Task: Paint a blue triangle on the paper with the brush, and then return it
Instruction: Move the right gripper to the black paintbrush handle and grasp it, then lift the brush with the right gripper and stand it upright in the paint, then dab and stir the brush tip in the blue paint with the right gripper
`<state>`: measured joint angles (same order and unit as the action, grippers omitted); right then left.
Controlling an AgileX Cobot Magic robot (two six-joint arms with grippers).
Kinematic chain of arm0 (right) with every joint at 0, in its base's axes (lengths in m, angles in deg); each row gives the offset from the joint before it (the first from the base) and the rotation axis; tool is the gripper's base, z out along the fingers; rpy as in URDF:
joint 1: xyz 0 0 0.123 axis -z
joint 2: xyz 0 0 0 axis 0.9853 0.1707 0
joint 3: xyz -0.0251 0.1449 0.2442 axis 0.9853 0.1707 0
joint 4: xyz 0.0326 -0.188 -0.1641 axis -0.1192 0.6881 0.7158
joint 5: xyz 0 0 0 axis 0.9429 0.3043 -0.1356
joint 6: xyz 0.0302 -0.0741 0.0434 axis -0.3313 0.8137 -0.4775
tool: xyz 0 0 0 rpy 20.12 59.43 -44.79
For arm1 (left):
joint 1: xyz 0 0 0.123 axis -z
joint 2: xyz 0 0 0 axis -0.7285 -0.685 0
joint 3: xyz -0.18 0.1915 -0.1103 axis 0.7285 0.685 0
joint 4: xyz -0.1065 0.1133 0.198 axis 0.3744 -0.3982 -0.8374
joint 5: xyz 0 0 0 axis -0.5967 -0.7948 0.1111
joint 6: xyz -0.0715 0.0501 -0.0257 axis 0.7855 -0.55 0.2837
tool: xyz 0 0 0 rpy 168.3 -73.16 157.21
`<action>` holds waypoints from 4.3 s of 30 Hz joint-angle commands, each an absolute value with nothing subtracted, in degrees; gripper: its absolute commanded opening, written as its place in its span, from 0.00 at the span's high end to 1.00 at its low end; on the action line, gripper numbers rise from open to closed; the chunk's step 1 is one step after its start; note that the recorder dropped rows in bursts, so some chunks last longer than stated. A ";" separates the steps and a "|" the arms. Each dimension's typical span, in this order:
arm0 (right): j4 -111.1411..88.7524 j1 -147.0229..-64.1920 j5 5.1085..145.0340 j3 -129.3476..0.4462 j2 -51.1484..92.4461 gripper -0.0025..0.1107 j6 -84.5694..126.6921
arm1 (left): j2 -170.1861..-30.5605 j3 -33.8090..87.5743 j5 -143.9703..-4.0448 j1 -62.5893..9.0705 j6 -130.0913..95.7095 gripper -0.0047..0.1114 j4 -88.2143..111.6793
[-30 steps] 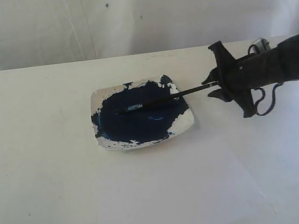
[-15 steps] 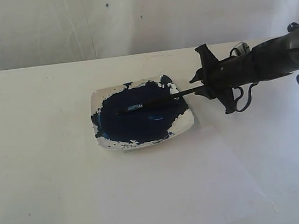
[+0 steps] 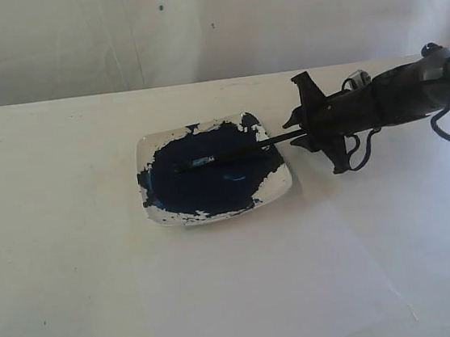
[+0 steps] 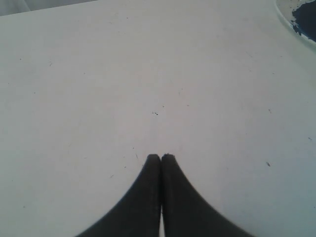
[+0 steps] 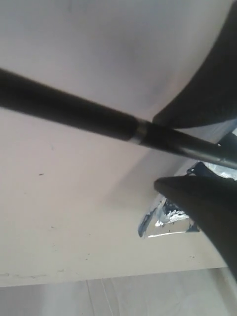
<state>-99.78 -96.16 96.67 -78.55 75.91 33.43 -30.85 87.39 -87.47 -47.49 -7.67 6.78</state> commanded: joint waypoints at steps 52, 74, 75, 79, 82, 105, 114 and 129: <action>-104.19 -97.79 94.49 -81.13 72.31 0.96 41.08 | -30.56 87.57 -87.61 -47.74 -7.38 0.96 7.18; -111.14 -98.45 133.58 -85.56 66.01 0.98 120.65 | -30.56 87.57 -87.61 -47.74 -7.38 0.96 7.18; -111.14 -98.43 133.84 -85.56 66.01 0.98 121.50 | -30.56 87.57 -87.61 -47.74 -7.38 0.96 7.18; -111.14 -99.07 136.40 -85.56 66.01 0.98 128.07 | -30.56 87.57 -87.61 -47.74 -7.38 0.96 7.18; -111.14 -99.07 142.61 -85.56 65.85 0.98 137.20 | -30.56 87.57 -87.61 -47.74 -7.38 0.96 7.18; -95.99 -99.07 131.53 -85.56 61.48 0.98 134.23 | -30.56 87.57 -87.61 -47.74 -7.38 0.96 7.18; -95.76 -101.35 126.86 -85.56 62.44 0.98 134.55 | -30.56 87.57 -87.61 -47.74 -7.38 0.96 7.18; -95.92 -103.10 123.55 -85.56 63.80 0.98 134.12 | -30.56 87.57 -87.61 -47.74 -7.38 0.96 7.18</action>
